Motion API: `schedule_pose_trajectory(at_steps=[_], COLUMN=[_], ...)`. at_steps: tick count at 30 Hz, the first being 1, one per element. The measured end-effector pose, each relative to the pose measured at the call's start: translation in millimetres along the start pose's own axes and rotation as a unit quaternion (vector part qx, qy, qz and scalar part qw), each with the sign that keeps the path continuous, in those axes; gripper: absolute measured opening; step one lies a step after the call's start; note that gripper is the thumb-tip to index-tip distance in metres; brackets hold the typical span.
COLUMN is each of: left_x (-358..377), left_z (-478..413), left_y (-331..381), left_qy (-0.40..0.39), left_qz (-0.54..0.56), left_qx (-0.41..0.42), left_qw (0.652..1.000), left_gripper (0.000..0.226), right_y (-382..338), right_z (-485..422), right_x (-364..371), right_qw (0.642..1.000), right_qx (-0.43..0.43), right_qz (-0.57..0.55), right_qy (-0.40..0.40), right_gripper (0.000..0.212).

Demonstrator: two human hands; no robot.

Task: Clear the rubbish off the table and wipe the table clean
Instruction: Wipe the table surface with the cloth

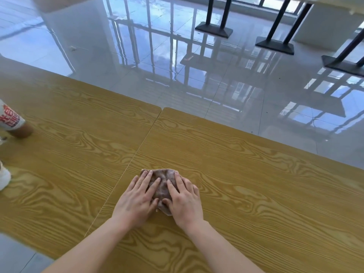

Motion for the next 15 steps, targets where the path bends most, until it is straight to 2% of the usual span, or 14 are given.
schedule_pose_trajectory(at_steps=[7, 12, 15], left_x=[-6, -4, -11], left_z=[8, 3, -2], left_y=[-31, -33, -28], left_qy=[-0.016, -0.029, -0.027], left_qz=[0.019, 0.01, 0.007], left_qx=[-0.031, -0.032, -0.052], left_qw=[0.999, 0.999, 0.998], left_gripper=[0.065, 0.066, 0.07], right_y=[-34, -36, -34], right_z=[-14, -15, -13], right_x=[7, 6, 1], right_qw=[1.0, 1.0, 0.998], right_qx=[-0.001, 0.015, 0.004], right_qz=[0.0, -0.005, -0.031], right_qy=[-0.001, -0.013, -0.05], right_gripper=[0.06, 0.067, 0.064])
Point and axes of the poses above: each hand's wrist, its own z-axis away from the middle knuckle, its own x-axis out of the palm, y = z × x, the point moved 5 cm from there along -z, towards the middle knuckle, and after that the axes turned 15 degrees about x, right-handed, at the moved point
